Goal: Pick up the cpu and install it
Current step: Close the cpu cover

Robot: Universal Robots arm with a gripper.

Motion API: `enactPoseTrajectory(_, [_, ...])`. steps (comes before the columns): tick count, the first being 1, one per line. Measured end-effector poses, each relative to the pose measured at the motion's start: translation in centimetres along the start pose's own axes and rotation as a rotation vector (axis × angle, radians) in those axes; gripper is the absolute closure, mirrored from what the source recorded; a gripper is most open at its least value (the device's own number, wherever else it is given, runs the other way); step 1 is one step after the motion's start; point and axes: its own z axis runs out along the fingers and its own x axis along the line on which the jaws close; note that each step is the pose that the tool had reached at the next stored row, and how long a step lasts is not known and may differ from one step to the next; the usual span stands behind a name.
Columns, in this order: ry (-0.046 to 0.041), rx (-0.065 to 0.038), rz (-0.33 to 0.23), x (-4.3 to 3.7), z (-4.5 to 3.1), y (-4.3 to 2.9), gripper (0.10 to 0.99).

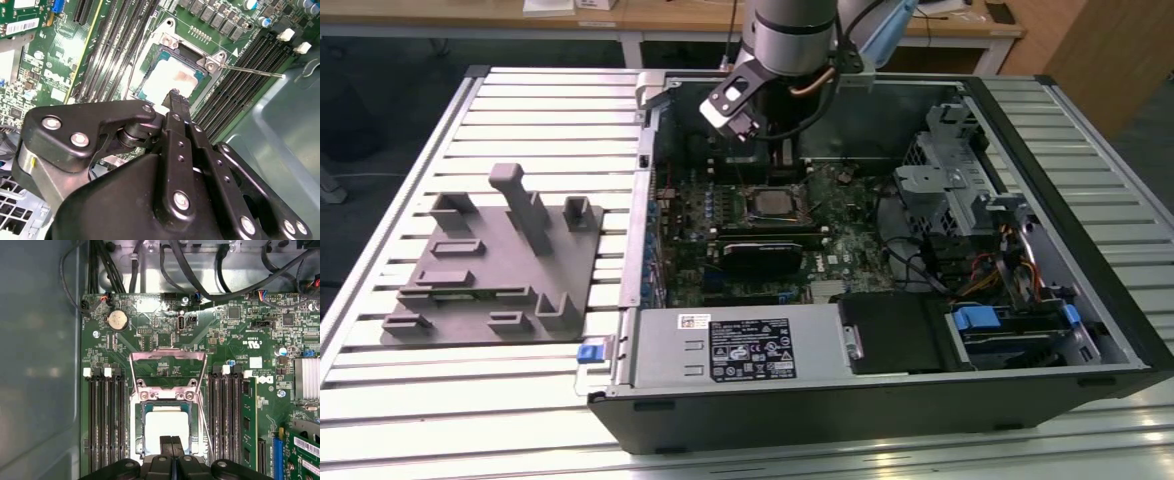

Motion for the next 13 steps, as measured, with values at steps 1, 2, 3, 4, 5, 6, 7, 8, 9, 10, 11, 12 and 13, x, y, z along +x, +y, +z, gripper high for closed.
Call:
enactPoseTrajectory(1, [-0.0001, 0.0, 0.0, -0.08, 0.0, 0.0, 0.98])
enactPoseTrajectory(2, [0.0, 0.0, 0.0, -0.15, 0.0, 0.0, 0.98])
enactPoseTrajectory(3, [0.0001, 0.0, 0.0, -0.2, 0.0, 0.0, 0.98])
enactPoseTrajectory(4, [0.0001, 0.0, 0.0, -0.23, 0.0, 0.0, 0.98])
enactPoseTrajectory(5, [0.0, 0.0, 0.0, -0.24, -0.01, 0.0, 0.98])
enactPoseTrajectory(6, [-0.0003, 0.0, 0.0, -0.25, -0.07, 0.0, 0.98])
enactPoseTrajectory(7, [-0.0001, 0.0, 0.0, -0.25, -0.17, 0.0, 0.98])
enactPoseTrajectory(8, [0.0, 0.0, 0.0, -0.25, -0.33, 0.01, 0.98])
enactPoseTrajectory(9, [0.0, 0.0, 0.0, -0.25, -0.53, 0.02, 0.98])
enactPoseTrajectory(10, [0.0, 0.0, 0.0, -0.24, -0.76, 0.03, 0.98])
enactPoseTrajectory(11, [0.0001, 0.0, 0.0, -0.24, -1.02, 0.03, 0.98])
enactPoseTrajectory(12, [0.0, 0.0, 0.0, -0.23, -1.3, 0.04, 0.98])
enactPoseTrajectory(13, [0.0, 0.0, 0.0, -0.23, -1.6, 0.05, 0.98])
